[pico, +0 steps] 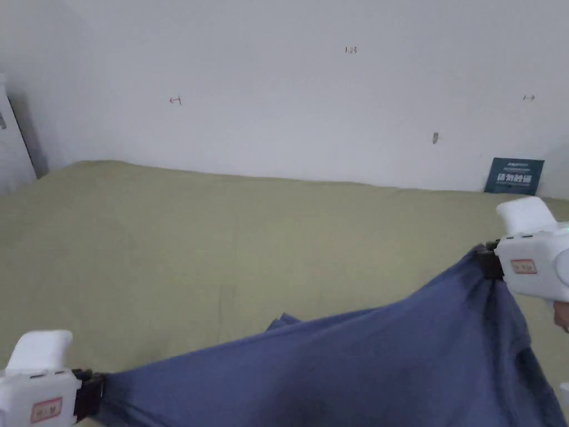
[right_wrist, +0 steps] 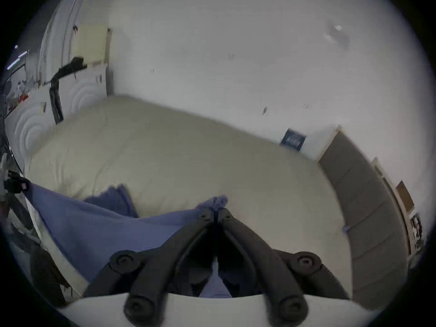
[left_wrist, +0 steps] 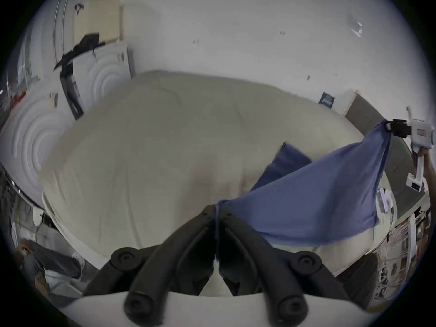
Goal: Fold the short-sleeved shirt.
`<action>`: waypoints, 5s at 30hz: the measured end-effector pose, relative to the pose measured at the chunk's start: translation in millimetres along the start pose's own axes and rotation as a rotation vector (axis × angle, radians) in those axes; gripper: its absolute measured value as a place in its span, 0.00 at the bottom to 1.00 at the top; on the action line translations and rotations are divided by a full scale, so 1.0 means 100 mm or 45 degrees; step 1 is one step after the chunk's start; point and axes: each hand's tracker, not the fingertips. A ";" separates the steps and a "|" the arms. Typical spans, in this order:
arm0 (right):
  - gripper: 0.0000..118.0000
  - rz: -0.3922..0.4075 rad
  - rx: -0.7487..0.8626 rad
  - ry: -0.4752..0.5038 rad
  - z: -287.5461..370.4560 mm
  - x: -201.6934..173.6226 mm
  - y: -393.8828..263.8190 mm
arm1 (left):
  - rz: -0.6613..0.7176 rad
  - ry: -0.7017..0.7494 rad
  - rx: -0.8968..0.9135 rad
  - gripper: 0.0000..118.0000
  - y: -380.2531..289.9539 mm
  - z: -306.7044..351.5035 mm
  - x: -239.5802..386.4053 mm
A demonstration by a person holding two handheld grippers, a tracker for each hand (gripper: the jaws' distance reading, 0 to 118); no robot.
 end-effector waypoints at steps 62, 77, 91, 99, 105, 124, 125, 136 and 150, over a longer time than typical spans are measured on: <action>0.01 -0.288 -0.064 -0.260 -1.36 1.11 -0.20 | -0.284 0.264 0.157 0.01 2.00 -2.14 1.55; 0.01 -0.387 -0.232 -0.136 0.52 0.43 -2.63 | -0.217 0.135 -0.027 0.01 -0.40 -0.86 0.87; 0.01 -0.485 -0.321 -0.099 1.16 0.27 -3.45 | -0.185 0.112 -0.108 0.01 -1.34 -0.32 0.62; 0.04 -0.504 -0.349 -0.105 1.00 0.22 -3.53 | -0.156 0.093 -0.124 0.02 -1.38 -0.36 0.66; 0.91 -0.509 -0.353 -0.101 1.04 0.20 -3.60 | -0.078 0.061 -0.124 0.95 -1.37 -0.28 0.62; 0.00 -0.586 -0.335 -0.145 1.42 0.18 -3.56 | -0.069 0.009 -0.165 1.00 -1.46 -0.26 0.51; 0.00 -0.575 -0.328 -0.151 1.42 0.15 -3.58 | -0.081 0.032 -0.158 0.99 -1.44 -0.31 0.51; 0.00 -0.580 -0.336 -0.138 1.28 0.31 -3.61 | -0.166 0.030 -0.310 0.01 -1.37 -0.68 0.61; 0.76 -0.440 -0.449 -0.062 0.89 0.31 -3.56 | -0.175 0.027 -0.320 0.01 -1.34 -0.55 0.73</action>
